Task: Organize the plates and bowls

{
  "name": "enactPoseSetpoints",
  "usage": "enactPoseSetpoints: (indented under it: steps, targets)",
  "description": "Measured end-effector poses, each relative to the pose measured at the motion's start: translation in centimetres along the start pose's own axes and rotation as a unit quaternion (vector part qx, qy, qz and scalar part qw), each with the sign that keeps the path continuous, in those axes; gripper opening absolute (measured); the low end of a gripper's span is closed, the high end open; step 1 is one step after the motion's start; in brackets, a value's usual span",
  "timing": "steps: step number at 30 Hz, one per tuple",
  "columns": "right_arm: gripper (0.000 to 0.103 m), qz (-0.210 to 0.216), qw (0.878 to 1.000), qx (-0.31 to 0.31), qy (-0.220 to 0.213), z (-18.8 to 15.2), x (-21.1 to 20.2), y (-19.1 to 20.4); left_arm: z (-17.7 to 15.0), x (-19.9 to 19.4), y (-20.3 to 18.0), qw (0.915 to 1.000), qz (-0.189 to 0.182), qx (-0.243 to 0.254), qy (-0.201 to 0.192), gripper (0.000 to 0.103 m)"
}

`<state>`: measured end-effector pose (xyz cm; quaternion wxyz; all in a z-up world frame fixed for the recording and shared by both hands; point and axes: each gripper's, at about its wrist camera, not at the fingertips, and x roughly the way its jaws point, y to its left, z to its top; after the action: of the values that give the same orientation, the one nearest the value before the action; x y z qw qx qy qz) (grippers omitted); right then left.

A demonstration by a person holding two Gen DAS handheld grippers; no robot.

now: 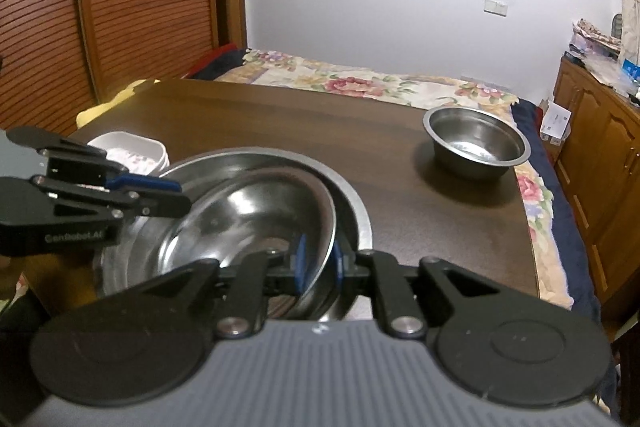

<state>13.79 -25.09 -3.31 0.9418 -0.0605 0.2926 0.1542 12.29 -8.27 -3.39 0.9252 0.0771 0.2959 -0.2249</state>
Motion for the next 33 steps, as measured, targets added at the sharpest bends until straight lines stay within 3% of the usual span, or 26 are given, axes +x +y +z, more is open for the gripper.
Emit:
enactPoseSetpoints:
  steps: [9,20,25,33]
  targets:
    - [0.015,0.008,0.999,0.032,-0.023,0.3,-0.7,-1.0,0.0,-0.1,0.1,1.0,0.001,-0.003,-0.003,0.015]
    - [0.016,-0.005,0.997,0.061,-0.05,1.1,-2.4,-2.9,2.5,-0.7,0.1,0.9997,0.003,0.007,-0.025,0.015]
    - [0.016,-0.02,0.996,0.057,-0.067,1.3,-3.2,-3.7,4.3,-0.4,0.0,0.9993,-0.003,0.009,-0.036,0.028]
    - [0.016,-0.039,0.993,0.078,-0.085,1.8,-4.1,-5.8,6.5,0.1,-0.4,0.9988,-0.005,0.017,-0.047,0.037]
